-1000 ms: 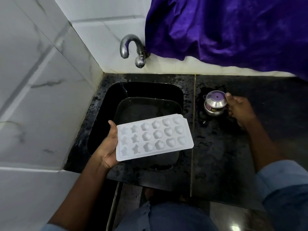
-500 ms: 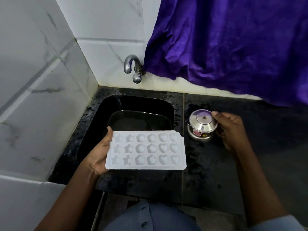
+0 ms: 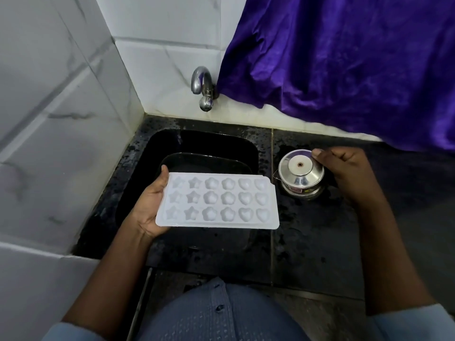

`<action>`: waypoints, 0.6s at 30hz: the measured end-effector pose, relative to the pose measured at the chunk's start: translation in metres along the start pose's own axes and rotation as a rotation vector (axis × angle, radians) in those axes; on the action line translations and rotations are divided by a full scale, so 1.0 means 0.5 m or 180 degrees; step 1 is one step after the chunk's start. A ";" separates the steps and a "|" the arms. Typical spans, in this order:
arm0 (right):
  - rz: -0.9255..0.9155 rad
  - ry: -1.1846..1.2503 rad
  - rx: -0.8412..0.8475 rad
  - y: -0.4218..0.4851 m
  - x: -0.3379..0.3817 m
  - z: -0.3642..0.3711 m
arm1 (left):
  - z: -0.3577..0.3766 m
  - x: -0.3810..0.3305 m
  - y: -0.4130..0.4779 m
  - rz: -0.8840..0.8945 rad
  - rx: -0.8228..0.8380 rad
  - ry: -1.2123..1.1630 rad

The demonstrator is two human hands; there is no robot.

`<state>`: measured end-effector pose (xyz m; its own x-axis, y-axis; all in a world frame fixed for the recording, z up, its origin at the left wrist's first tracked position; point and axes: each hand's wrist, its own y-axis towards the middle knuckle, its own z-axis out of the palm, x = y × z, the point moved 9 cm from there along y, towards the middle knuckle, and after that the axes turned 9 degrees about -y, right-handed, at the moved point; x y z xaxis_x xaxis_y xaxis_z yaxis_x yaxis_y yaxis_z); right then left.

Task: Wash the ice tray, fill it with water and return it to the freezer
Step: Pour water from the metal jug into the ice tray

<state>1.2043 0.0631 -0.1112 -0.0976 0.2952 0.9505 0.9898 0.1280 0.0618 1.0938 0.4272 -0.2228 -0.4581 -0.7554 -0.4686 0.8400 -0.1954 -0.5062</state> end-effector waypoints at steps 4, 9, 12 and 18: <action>-0.0067 -0.0264 0.0133 0.000 0.011 0.011 | 0.003 0.001 -0.004 -0.0018 0.0042 -0.0006; -0.0180 -0.0529 0.0235 -0.001 0.029 0.023 | 0.003 0.006 -0.014 -0.0042 0.0134 -0.0082; -0.0239 -0.0589 0.0227 -0.005 0.040 0.025 | 0.005 0.005 -0.018 -0.0038 0.0165 -0.0092; -0.0327 -0.0626 0.0174 -0.009 0.060 0.027 | 0.000 0.002 -0.022 -0.0009 0.0121 -0.0149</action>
<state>1.1955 0.0841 -0.0868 -0.2210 0.4561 0.8620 0.9671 0.2166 0.1334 1.0839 0.4284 -0.2176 -0.4472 -0.7830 -0.4324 0.8495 -0.2205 -0.4792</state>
